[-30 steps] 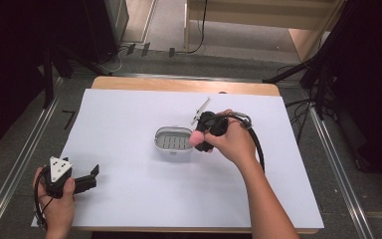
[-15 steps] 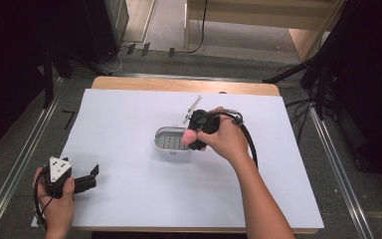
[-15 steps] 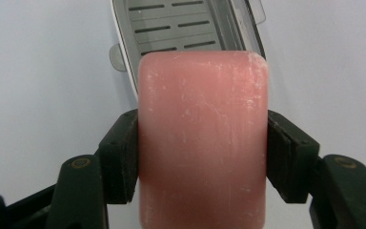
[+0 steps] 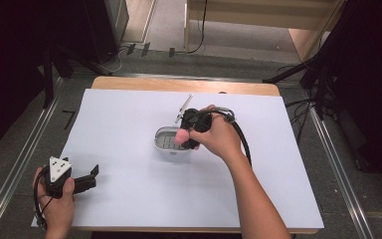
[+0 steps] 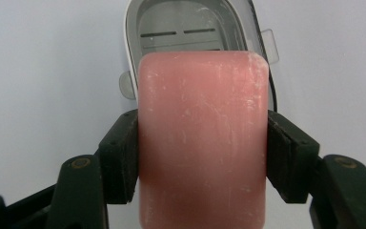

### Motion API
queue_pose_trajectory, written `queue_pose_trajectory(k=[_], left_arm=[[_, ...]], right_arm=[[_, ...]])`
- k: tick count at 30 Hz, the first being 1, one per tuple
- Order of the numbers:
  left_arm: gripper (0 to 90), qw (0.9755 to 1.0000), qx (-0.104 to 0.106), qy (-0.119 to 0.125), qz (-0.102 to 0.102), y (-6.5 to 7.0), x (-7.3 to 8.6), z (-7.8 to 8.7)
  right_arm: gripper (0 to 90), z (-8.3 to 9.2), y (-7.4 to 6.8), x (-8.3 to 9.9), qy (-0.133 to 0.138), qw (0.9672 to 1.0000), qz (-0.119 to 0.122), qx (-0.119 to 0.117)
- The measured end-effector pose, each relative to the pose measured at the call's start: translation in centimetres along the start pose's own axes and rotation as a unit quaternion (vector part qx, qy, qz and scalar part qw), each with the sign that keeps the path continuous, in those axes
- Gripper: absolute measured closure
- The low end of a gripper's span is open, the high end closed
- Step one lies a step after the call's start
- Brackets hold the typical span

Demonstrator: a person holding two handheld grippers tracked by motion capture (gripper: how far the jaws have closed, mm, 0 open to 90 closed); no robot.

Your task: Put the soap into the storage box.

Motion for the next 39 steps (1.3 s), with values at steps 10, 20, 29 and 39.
queue_pose_trajectory(k=[10,20,29,39], left_arm=[[0.0,1.0000,0.000,-0.001,0.000,0.0,0.0,0.0],[0.0,1.0000,0.002,0.001,0.002,0.0,0.0,0.0],[0.0,1.0000,0.002,0.001,0.003,-0.1,0.0,0.0],[0.0,1.0000,0.001,0.003,0.004,-0.1,0.0,0.0]], right_arm=[[38.5,-1.0,-0.1,-1.2,0.000,0.9996,0.026,-0.012],[38.5,-2.2,0.1,-2.1,-0.005,0.9988,0.043,-0.021],[38.5,-3.1,0.3,-2.4,-0.010,0.9979,0.058,-0.028],[38.5,-3.7,0.5,-2.6,-0.019,0.9975,0.060,-0.032]])
Point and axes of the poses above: each handheld gripper's, and its own axes: z roughly backward along the jaws, x roughly out of its underside, y roughly to its right, the point moved 3 cm from there along -z, roughly forward along the jaws, and after that the axes turned 12 degrees about y, right-handed, at the moved point
